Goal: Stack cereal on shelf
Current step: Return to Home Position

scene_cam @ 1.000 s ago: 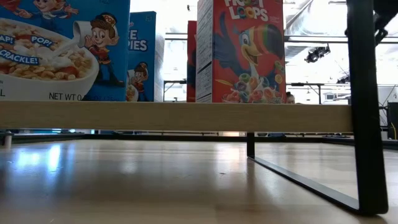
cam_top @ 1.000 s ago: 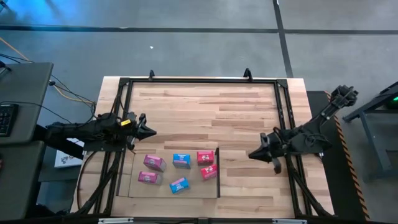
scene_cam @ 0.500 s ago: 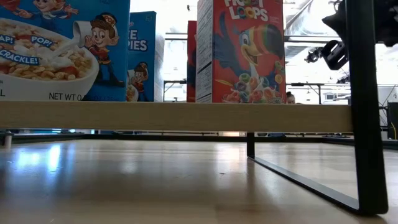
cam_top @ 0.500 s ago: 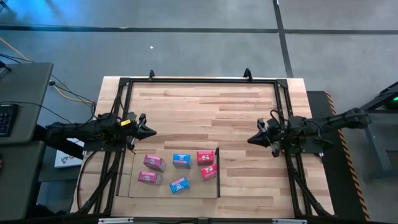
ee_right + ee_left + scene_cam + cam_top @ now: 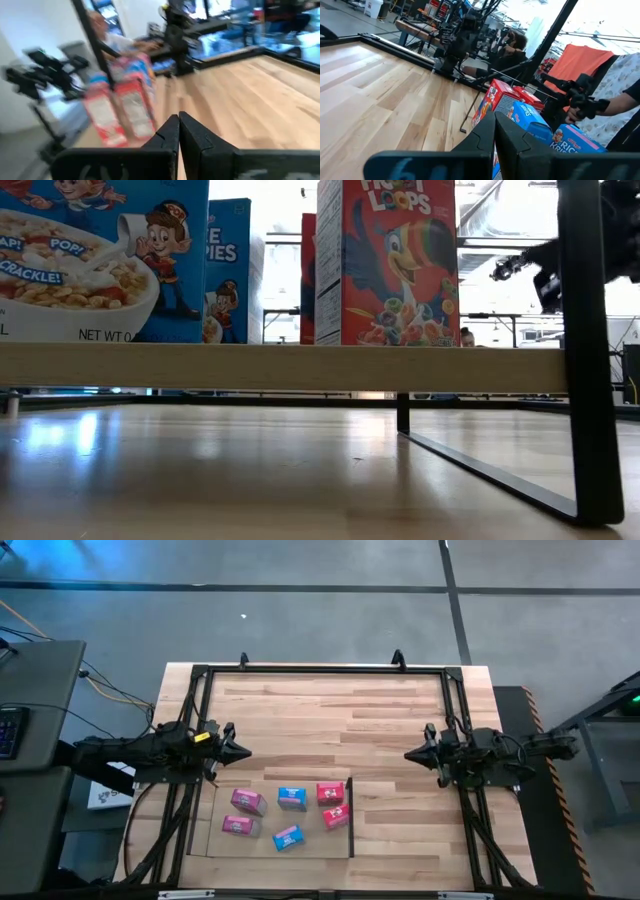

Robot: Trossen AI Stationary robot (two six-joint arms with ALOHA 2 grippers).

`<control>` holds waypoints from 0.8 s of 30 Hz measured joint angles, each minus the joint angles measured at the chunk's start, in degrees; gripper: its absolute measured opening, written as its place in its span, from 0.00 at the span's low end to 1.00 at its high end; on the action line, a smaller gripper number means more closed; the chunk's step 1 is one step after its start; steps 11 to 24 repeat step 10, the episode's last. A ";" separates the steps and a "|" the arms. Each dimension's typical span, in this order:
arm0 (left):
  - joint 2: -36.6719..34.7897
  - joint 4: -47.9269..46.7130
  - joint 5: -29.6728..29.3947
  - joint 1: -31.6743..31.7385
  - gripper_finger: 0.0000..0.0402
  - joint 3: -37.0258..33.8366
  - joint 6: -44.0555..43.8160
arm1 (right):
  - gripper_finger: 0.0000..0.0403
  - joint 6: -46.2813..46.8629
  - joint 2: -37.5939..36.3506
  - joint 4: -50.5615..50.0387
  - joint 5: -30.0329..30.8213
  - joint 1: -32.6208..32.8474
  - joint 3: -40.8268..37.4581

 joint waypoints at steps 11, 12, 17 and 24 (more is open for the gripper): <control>0.17 -0.04 -0.07 0.00 0.00 0.04 0.00 | 0.00 -6.66 1.32 -4.78 4.24 -0.02 0.33; 0.17 -0.04 -0.07 0.00 0.00 0.04 0.00 | 0.00 -6.66 1.32 -4.78 4.24 -0.02 0.33; 0.17 -0.04 -0.07 0.00 0.00 0.04 0.00 | 0.00 -6.66 1.32 -4.78 4.24 -0.02 0.33; 0.17 -0.04 -0.07 0.00 0.00 0.04 0.00 | 0.00 -6.66 1.32 -4.78 4.24 -0.02 0.33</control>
